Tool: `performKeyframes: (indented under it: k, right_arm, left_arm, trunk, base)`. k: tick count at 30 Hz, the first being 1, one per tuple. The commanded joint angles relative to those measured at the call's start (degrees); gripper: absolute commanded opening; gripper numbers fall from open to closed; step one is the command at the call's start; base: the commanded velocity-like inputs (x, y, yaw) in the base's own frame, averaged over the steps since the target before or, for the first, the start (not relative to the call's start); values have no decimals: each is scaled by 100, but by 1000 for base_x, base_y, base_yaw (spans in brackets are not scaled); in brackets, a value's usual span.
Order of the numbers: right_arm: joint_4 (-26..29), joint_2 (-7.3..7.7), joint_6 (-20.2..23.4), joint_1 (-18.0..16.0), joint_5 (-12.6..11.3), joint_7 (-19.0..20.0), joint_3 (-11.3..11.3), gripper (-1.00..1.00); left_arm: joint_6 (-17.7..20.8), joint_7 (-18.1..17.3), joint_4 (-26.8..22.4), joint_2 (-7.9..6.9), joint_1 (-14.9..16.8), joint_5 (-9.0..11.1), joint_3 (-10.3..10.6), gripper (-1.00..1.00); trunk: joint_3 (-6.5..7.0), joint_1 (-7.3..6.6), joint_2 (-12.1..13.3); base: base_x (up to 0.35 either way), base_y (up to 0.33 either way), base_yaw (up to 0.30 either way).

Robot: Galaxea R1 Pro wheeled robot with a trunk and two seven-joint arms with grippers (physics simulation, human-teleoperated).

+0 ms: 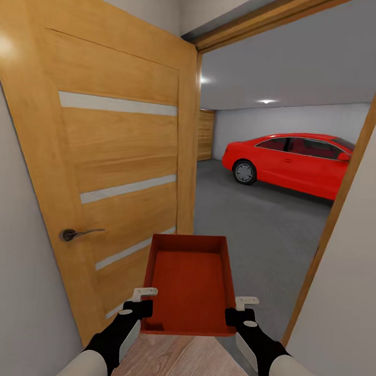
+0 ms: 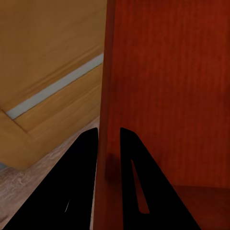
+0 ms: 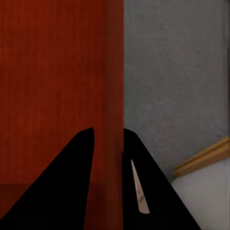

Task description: Move the two storage containers from the living room to the garage. In the garage, place one container on the floor and stack the other container on top of it (either order is fine).

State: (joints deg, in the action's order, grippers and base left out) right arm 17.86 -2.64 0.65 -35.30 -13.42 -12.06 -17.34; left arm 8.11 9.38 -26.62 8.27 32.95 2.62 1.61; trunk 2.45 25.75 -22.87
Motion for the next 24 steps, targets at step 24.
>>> performKeyframes:
  k: [24]
  right_arm:
    - [-2,5,5,-3,-143,2,28,-100]
  left_arm:
    - [24,407,-37,-25,1,-104,-195,-100]
  trunk:
    - [-2,4,-5]
  base:
    - [54,14,-237]
